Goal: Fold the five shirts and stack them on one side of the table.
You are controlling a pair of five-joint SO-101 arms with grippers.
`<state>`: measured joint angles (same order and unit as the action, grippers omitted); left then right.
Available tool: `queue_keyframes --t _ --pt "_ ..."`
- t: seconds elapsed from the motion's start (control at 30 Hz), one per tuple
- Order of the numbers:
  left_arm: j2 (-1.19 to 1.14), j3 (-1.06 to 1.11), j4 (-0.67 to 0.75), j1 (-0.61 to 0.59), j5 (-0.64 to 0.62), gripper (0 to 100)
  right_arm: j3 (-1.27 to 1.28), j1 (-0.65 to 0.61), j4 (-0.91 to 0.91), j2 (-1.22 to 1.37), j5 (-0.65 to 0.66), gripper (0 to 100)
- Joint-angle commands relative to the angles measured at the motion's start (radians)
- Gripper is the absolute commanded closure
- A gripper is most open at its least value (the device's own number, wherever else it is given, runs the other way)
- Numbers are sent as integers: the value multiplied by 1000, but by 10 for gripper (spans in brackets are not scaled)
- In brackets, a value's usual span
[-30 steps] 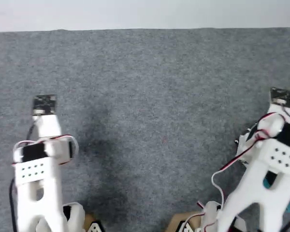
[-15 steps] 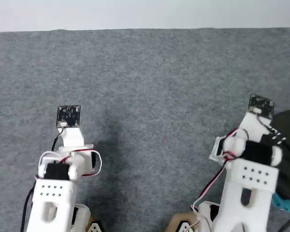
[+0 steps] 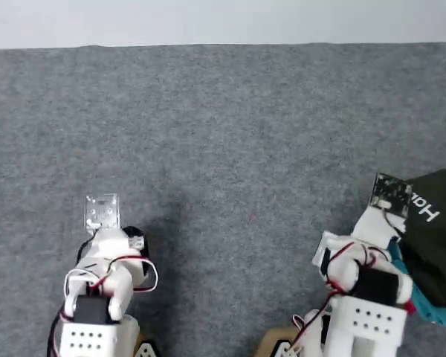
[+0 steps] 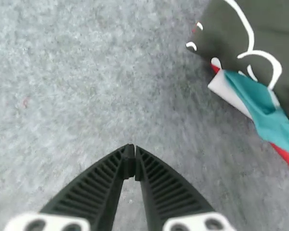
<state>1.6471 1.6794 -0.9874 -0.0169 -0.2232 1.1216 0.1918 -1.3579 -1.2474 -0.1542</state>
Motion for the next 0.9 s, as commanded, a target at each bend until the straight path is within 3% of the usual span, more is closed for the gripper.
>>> queue_keyframes --t 0.0,0.4,0.87 --pt "132 5 -20 5 -8 997 68 -4 94 -102 -5 988" --pt "153 4 -184 0 -11 997 437 -5 157 -572 -3 988" --pt "153 2 -261 8 -14 997 563 -5 151 -567 161 988"
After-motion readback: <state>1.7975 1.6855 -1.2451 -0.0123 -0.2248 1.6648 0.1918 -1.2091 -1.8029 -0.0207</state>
